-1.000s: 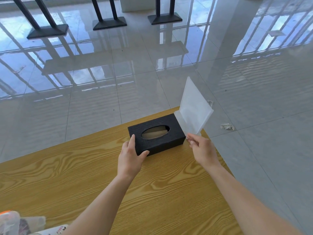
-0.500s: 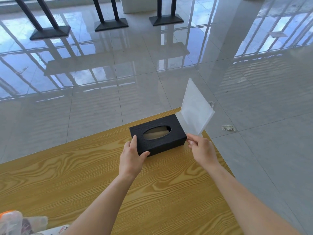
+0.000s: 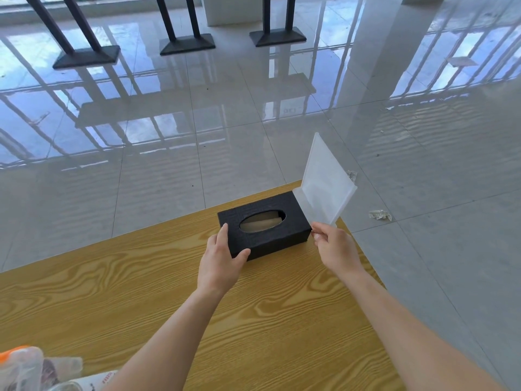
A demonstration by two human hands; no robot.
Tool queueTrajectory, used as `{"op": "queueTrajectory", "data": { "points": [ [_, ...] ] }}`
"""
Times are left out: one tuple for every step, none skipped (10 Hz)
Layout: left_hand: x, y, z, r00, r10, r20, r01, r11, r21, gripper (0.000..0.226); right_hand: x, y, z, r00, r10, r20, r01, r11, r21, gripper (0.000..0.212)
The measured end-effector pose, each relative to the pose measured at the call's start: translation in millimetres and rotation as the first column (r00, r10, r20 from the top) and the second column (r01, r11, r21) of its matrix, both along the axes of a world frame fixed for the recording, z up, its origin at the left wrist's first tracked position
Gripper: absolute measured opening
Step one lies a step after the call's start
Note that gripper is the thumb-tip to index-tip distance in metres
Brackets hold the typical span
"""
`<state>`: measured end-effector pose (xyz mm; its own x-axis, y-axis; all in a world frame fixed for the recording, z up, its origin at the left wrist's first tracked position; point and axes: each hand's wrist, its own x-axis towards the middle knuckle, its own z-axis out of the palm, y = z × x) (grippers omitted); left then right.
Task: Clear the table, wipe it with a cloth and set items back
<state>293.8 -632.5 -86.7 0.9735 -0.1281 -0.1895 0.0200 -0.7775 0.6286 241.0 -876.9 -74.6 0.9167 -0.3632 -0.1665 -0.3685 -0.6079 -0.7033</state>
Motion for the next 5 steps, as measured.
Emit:
{"op": "queueTrajectory", "data": {
  "points": [
    [0.6,3.9,5.2,1.000,-0.001,-0.008,0.002,0.999,0.037,0.080,-0.3,1.9,7.8,1.000,0.006,0.009,-0.006,1.000,-0.007,0.031],
    [0.5,7.1,13.1,1.000,0.005,-0.002,-0.005,0.998,0.063,0.078,-2.1,5.4,18.4,1.000,0.025,0.012,-0.024,0.999,-0.043,0.026],
    [0.6,9.7,19.6,1.000,0.004,0.016,-0.005,0.996,0.087,0.075,-3.0,8.1,26.2,0.999,0.031,0.019,-0.029,0.996,-0.086,0.024],
    [-3.4,13.1,29.3,1.000,-0.002,0.029,-0.002,0.992,0.125,0.075,-5.0,12.4,35.7,0.999,0.037,0.023,-0.035,0.995,-0.092,0.021],
    [-5.8,17.3,37.5,0.996,-0.022,0.089,0.005,0.984,0.180,0.076,-6.1,16.4,44.6,0.998,0.046,0.040,-0.042,0.994,-0.096,0.022]
  ]
}}
